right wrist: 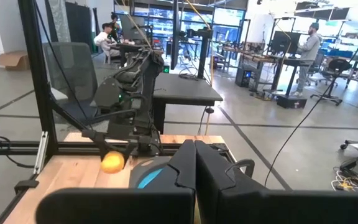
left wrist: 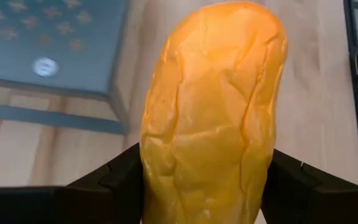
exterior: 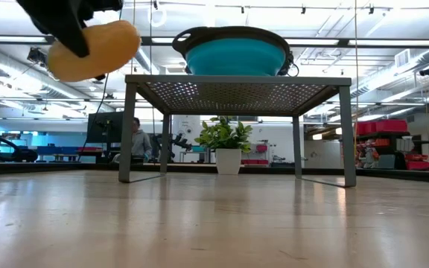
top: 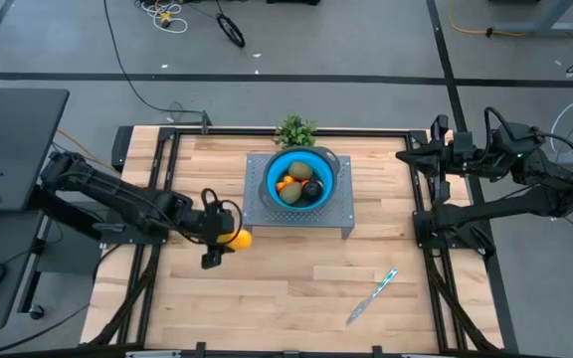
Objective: Pick & Place Fruit
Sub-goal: Put the mango into the strainer bowl on the shelf
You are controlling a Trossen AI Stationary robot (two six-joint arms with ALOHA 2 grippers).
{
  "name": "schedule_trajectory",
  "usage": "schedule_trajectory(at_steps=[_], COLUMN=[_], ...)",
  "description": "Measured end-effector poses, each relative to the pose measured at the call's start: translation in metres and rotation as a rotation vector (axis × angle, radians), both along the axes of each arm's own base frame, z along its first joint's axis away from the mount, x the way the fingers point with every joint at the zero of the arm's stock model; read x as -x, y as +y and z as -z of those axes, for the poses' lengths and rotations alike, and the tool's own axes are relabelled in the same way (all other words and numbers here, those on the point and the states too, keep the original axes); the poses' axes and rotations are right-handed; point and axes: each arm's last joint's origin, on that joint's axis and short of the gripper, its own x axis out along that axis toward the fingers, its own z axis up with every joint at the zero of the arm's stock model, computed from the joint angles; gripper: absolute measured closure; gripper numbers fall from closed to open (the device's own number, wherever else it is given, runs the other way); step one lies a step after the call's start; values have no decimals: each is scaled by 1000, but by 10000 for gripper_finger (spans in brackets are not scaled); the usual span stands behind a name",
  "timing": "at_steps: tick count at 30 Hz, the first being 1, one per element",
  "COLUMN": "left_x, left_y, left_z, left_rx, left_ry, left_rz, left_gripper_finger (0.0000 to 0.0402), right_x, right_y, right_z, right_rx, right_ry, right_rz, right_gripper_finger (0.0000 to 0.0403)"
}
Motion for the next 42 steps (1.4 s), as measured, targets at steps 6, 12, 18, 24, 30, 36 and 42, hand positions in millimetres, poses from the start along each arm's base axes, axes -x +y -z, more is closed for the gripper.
schedule_trajectory(at_steps=[6,12,18,24,30,36,42], left_x=[-1,-2,5,19,37,49,55], left_y=[8,12,20,32,43,49,51], left_z=[-2,-3,-14,-31,-47,-57,-61], left_rx=[-12,-12,-15,-24,-29,-29,-37], left_ry=[-11,-14,-81,-178,-275,-341,-371], left_rz=[-17,-34,-84,-154,-220,-261,-282], left_gripper_finger=[158,156,156,157,157,160,157], right_x=[0,0,0,0,0,0,0], right_y=[0,0,0,0,0,0,0], right_z=[0,0,0,0,0,0,0], right_rx=[0,0,0,0,0,0,0], right_ry=[0,0,0,0,0,0,0], right_rz=[0,0,0,0,0,0,0], right_gripper_finger=[403,403,403,403,403,403,403])
